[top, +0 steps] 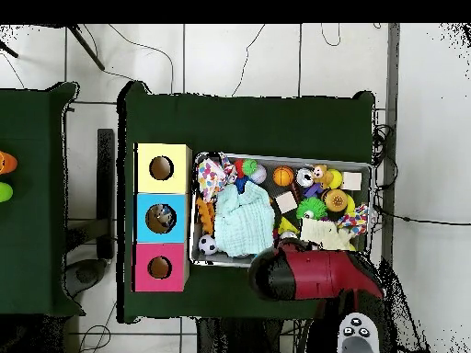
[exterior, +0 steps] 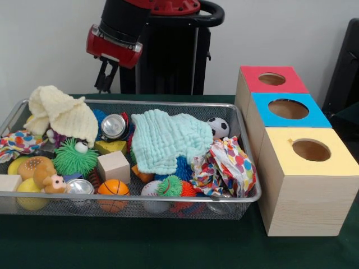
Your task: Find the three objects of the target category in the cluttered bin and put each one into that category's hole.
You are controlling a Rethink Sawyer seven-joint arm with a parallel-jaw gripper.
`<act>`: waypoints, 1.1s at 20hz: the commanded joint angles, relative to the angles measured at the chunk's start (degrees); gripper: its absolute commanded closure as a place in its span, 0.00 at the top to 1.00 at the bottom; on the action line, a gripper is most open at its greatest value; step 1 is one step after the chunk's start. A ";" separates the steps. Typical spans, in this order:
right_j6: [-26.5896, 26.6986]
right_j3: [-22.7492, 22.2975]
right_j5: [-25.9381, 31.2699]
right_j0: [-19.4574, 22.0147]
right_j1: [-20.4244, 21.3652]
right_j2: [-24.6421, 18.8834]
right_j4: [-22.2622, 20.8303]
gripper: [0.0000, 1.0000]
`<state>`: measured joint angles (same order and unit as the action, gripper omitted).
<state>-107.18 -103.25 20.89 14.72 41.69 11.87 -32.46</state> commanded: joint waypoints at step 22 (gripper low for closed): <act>-21.22 4.74 -1.88 -17.04 -15.11 15.11 15.42 0.00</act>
<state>-108.04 -100.46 20.87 2.16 31.17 26.23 -24.04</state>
